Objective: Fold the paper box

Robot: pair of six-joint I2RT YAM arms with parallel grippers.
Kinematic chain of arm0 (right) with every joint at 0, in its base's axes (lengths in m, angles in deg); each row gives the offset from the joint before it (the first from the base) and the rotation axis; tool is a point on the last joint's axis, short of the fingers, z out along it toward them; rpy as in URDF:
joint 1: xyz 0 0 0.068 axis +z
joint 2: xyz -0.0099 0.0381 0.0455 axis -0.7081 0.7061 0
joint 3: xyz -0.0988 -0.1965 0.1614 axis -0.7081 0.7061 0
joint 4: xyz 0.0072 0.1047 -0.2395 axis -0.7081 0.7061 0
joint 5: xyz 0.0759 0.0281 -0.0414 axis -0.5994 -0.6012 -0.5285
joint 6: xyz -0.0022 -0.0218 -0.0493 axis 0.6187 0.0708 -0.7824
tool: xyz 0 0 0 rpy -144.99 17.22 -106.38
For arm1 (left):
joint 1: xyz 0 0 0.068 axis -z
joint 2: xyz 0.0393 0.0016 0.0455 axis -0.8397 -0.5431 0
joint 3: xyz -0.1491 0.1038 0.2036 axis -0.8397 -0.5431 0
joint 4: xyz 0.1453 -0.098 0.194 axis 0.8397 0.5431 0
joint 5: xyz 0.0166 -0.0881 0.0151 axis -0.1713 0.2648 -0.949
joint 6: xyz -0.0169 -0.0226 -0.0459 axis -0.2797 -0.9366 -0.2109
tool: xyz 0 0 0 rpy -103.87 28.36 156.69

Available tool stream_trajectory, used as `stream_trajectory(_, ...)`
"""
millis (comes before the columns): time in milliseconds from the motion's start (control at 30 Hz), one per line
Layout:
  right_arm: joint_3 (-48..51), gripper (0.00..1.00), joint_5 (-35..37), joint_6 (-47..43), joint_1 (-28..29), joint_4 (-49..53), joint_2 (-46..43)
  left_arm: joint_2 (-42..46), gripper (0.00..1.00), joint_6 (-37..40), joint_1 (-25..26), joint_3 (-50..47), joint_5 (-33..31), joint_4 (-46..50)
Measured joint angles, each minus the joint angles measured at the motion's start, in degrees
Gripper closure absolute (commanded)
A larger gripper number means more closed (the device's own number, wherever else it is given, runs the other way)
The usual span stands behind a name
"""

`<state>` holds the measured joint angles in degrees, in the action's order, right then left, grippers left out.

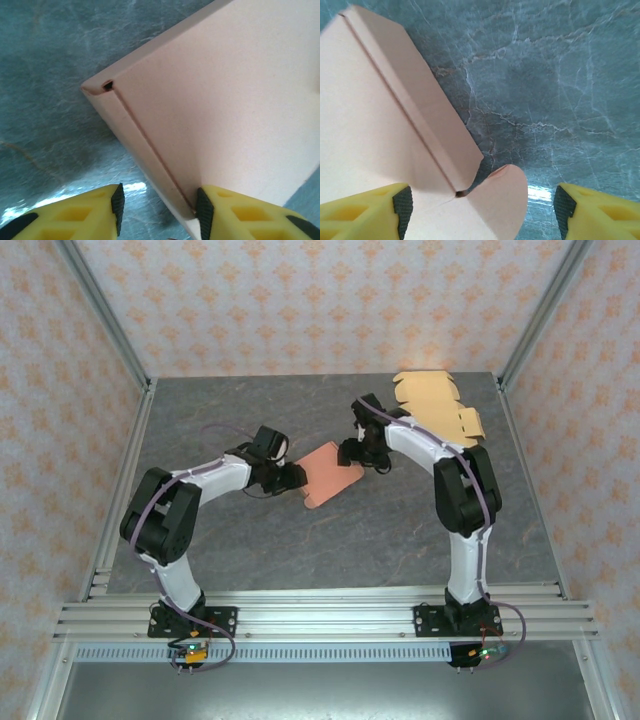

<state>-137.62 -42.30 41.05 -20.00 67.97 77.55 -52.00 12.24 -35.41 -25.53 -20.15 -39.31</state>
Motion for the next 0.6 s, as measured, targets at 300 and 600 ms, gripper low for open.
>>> stream_trajectory(300, 0.8, 0.17, -13.0, 2.9, -9.0, -5.9, -3.5, -2.8, 0.65, 0.2, -3.7, -0.6, 9.6, -5.0)
stream_trajectory(600, -2.8, 0.00, -22.6, 0.8, -7.8, -3.1, 5.0, -2.3, 0.68, 0.4, -4.8, -4.7, 12.9, -11.5)
